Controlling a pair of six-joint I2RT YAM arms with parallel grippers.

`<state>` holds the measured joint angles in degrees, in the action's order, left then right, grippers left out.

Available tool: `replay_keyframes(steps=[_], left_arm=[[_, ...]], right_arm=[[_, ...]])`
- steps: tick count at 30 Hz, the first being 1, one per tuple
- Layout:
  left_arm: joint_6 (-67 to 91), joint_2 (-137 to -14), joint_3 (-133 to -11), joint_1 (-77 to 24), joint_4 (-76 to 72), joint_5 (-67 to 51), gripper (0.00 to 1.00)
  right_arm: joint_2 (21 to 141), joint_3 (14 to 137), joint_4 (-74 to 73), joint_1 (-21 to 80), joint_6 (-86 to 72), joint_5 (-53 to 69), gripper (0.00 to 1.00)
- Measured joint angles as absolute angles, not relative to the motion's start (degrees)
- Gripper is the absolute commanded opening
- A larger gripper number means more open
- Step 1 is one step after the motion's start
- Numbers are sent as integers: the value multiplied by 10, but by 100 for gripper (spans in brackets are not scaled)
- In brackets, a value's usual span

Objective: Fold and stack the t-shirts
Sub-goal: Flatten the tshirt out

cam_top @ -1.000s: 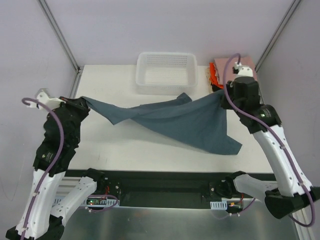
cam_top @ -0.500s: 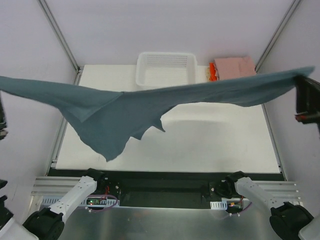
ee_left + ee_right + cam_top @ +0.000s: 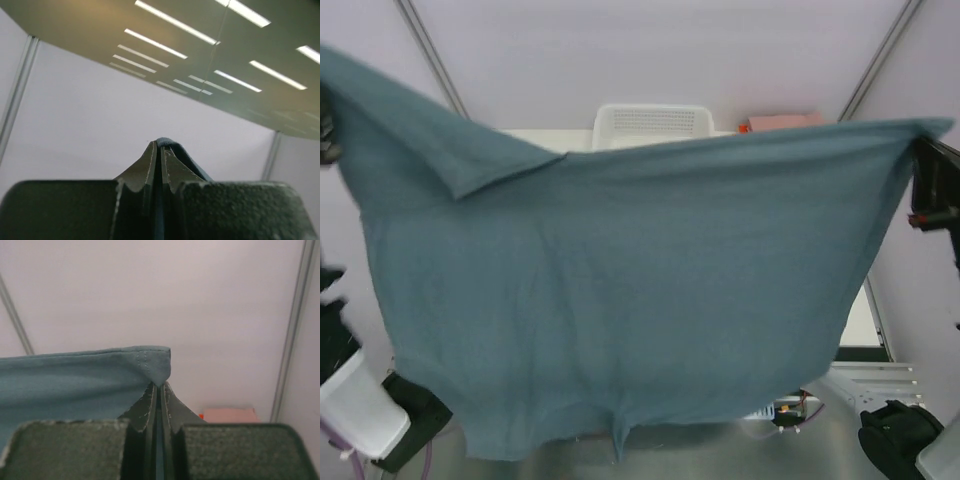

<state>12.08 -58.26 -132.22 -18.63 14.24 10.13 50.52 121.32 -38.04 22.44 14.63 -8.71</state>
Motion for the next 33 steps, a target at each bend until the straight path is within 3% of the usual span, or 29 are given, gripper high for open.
replay_keyframes(steps=[6,14,17,24,33], left_arm=[[31,-754,-1277,-186,110,176,0],[-68,-911,-943,-171,65,120,0],[-73,-982,-887,-166,66,100,0],[-51,-1083,-879,-164,55,73,0],[-26,-1085,-887,-164,28,71,0]], right_arm=[[583,1101,-340,224,163,-187,1],[699,758,-255,171,109,-227,1],[772,695,-249,133,73,-199,1],[939,720,-242,102,45,-144,1],[956,784,-237,95,46,-137,1]])
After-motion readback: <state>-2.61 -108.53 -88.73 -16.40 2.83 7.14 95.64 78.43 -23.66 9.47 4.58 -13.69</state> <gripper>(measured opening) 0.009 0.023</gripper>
